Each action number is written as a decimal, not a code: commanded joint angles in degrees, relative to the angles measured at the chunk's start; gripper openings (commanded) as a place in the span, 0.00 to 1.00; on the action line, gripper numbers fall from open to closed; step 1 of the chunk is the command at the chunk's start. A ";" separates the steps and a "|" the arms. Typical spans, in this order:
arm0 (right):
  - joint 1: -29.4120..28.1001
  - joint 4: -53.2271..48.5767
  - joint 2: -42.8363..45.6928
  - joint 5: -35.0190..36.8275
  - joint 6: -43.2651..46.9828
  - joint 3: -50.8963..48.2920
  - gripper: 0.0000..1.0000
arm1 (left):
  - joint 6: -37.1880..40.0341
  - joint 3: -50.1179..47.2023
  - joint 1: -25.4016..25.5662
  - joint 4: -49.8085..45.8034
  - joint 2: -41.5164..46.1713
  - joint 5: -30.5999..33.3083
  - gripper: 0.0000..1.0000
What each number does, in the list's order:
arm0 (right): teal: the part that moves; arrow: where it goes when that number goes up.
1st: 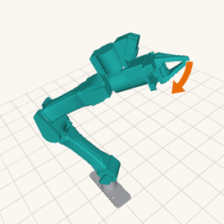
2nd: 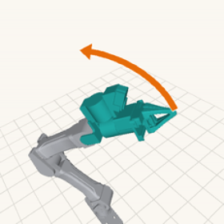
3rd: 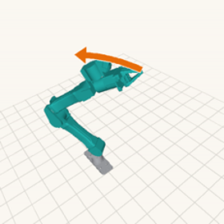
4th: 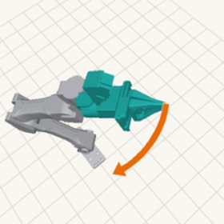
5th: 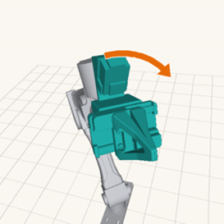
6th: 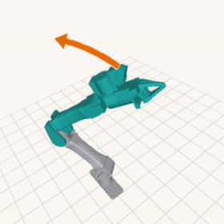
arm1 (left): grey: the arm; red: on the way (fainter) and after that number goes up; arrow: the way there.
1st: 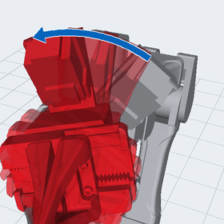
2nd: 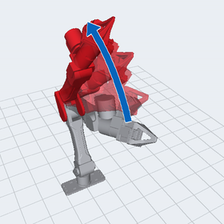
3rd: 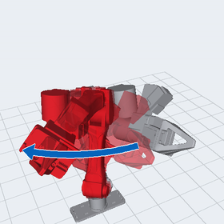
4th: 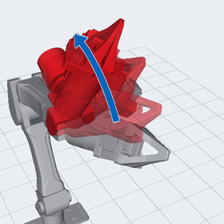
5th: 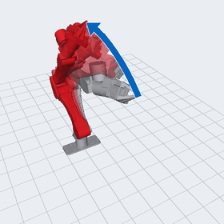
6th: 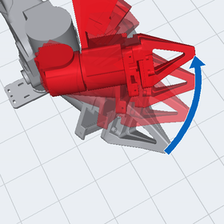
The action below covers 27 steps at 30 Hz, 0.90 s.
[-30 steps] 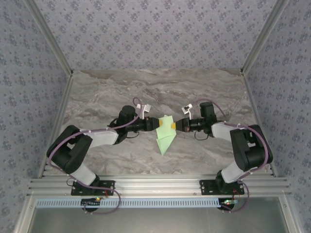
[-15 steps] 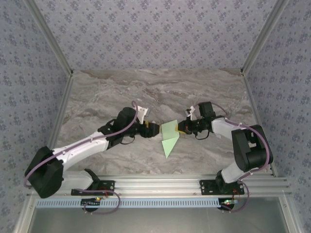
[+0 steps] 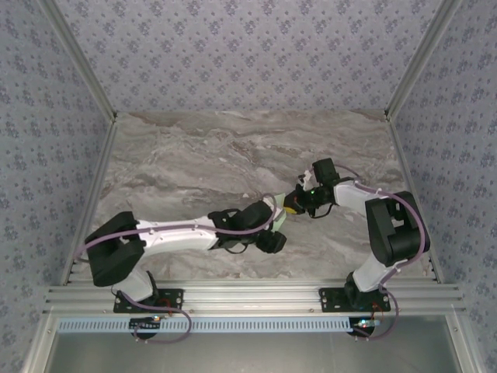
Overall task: Fold a paper plane with a square sheet of paper (fold left side to right side)
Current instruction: Fold the wing for the fifth time at the center of the table.
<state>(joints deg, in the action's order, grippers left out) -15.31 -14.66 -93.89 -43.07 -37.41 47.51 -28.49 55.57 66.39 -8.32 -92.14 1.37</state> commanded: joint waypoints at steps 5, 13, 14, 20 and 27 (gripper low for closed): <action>-0.58 -1.42 -1.00 0.96 -2.05 1.21 0.00 | -0.24 9.54 2.13 -10.26 -8.43 10.74 0.70; -0.60 -0.98 -1.54 0.88 -2.41 1.26 0.00 | -1.33 14.94 3.17 -16.66 -13.70 15.74 0.69; -0.68 -0.89 -1.65 0.89 -2.41 1.25 0.00 | -1.30 15.40 3.29 -17.19 -14.21 16.23 0.68; -0.82 -0.62 -1.91 0.66 -2.49 1.27 0.00 | -1.47 17.53 3.87 -18.81 -16.49 17.71 0.65; -0.95 -0.64 -2.11 0.79 -2.41 1.21 0.00 | -1.57 18.72 3.86 -19.96 -18.15 18.34 0.59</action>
<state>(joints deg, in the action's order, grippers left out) -15.84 -14.74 -94.83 -42.59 -39.24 47.51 -29.65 72.42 69.87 -25.87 -109.14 18.04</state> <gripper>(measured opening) 0.026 0.591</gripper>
